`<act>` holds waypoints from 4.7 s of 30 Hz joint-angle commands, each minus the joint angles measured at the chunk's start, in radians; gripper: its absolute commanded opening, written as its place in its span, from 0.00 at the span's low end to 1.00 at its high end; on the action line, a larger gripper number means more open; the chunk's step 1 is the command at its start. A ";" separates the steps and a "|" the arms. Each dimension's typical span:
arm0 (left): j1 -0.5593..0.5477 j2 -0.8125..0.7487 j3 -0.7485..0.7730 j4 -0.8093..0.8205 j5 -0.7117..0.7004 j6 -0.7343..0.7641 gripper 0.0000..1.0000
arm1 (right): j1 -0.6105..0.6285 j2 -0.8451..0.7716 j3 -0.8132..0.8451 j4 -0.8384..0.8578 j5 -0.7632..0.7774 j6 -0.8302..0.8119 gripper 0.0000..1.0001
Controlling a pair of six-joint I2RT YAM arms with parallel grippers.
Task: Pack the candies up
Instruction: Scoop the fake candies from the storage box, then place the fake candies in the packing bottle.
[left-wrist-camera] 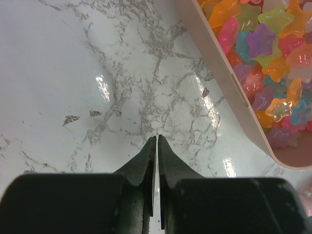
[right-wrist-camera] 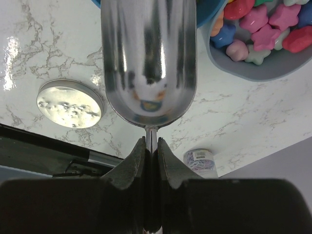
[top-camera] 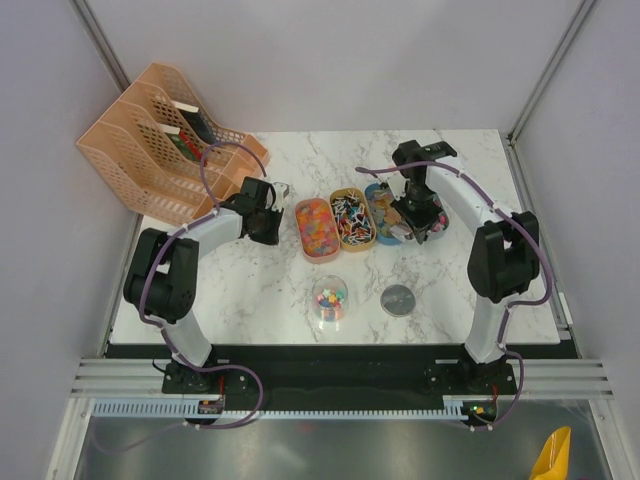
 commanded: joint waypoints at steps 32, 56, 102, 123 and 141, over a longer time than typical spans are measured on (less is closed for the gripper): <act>-0.005 -0.032 0.013 0.024 -0.031 -0.013 0.10 | -0.010 0.301 0.267 -0.020 -0.029 0.034 0.00; -0.018 -0.055 0.008 -0.038 -0.062 0.034 0.10 | -0.024 0.378 0.307 0.095 -0.096 0.218 0.00; -0.031 -0.097 0.065 -0.112 -0.089 0.168 0.09 | -0.041 0.011 -0.202 0.733 -0.115 0.109 0.00; 0.026 -0.215 0.117 -0.120 -0.131 0.226 0.42 | -0.009 -0.348 -0.201 0.204 -0.191 -0.713 0.00; 0.080 -0.442 -0.021 -0.141 -0.078 0.108 0.52 | 0.542 -0.417 -0.305 0.038 0.169 -0.693 0.00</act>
